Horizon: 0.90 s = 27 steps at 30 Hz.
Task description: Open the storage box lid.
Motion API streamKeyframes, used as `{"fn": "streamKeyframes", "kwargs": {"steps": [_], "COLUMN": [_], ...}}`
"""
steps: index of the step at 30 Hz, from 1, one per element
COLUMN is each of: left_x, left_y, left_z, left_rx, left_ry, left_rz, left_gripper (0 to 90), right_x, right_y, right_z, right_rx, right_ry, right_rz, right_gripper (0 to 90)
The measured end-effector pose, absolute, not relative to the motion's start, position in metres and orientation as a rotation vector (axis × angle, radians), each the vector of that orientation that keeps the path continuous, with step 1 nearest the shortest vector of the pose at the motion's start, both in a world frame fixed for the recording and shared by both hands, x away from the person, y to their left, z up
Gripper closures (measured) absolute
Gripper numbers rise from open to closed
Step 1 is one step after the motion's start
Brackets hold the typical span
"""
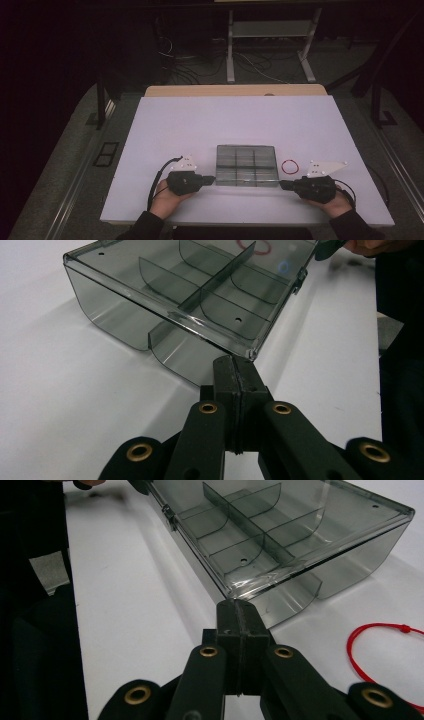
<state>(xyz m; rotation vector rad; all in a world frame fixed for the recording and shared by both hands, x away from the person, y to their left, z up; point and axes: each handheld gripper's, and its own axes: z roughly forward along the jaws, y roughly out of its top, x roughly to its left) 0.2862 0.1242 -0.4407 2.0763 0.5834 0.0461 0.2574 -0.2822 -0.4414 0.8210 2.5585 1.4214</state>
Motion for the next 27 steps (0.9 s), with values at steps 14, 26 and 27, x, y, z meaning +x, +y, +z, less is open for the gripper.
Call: {"fn": "streamKeyframes", "kwargs": {"steps": [14, 26, 27], "left_x": [0.2889, 0.291, 0.2913], "left_y": [0.1235, 0.1207, 0.1208], "left_z": [-0.4398, -0.4349, -0.4348], "left_rx": [2.073, 2.038, 2.038], "left_ry": [0.591, 0.602, 0.6], "left_rz": [0.052, 0.049, 0.048], "left_gripper": [89.7, 89.9, 89.9], "right_x": [0.2633, 0.2645, 0.2652], "right_y": [-0.2824, -0.279, -0.2783], "right_z": [-0.4424, -0.4368, -0.4364], "right_rx": [0.846, 0.854, 0.847], "right_ry": [2.541, 2.515, 2.509], "right_rz": [1.414, 1.445, 1.443], "right_gripper": [89.2, 89.3, 89.3]}}
